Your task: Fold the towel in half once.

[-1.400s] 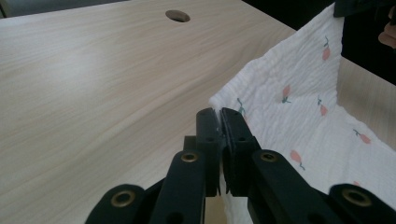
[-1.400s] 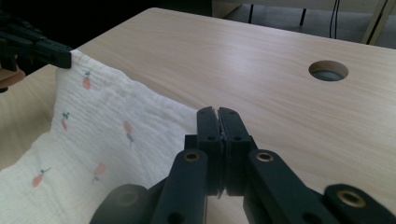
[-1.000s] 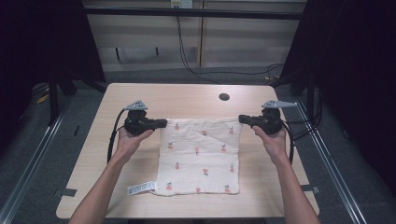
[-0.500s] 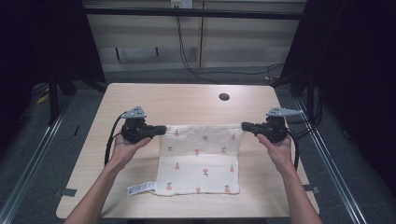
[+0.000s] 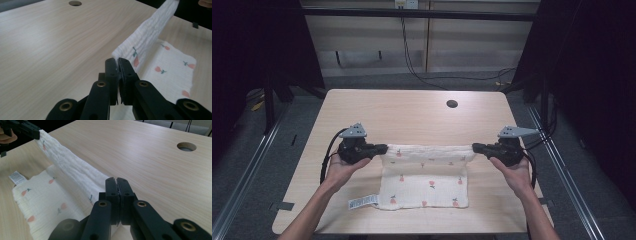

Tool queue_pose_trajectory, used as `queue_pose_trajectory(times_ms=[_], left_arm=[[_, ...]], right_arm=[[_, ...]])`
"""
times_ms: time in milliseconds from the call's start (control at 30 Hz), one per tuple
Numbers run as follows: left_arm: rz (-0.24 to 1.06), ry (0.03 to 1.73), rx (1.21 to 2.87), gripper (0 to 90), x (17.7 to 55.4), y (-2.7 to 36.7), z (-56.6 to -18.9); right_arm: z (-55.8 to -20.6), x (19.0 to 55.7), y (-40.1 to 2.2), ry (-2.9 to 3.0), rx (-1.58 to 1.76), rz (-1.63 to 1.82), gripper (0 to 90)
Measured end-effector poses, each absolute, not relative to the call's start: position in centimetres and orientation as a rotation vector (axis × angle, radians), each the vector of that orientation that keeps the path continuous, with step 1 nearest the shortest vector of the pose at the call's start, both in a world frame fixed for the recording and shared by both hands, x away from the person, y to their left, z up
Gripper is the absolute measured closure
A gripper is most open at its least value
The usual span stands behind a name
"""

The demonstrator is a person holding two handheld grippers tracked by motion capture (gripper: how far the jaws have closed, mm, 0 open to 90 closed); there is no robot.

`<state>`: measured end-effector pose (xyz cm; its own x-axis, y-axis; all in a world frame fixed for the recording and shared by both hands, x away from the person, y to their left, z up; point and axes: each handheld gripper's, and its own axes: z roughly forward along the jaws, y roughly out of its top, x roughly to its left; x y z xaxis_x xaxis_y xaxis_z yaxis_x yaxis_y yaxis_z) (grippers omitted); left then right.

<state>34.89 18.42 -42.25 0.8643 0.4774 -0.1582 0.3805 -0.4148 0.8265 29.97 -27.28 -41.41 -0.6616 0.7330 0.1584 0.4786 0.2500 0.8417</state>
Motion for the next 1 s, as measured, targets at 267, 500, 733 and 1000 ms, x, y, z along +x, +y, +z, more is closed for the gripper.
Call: queue_pose_trajectory(times_ms=[267,500,733,1000], left_arm=[[0.100,0.602,2.067,86.7,32.9,18.5,-42.9],[0.070,0.625,2.095,86.6,32.2,19.1,-44.9],[0.056,0.610,2.156,84.7,30.6,19.0,-45.6],[-0.004,0.592,2.194,84.1,29.2,19.0,-47.4]], right_arm=[[-40.8,27.8,-26.5,2.296,1.072,1.353,88.5],[-42.3,26.3,-26.3,2.340,1.078,1.343,88.5],[-44.5,25.0,-26.2,2.397,1.109,1.292,88.1],[-46.1,23.8,-25.8,2.438,1.123,1.234,86.8]])
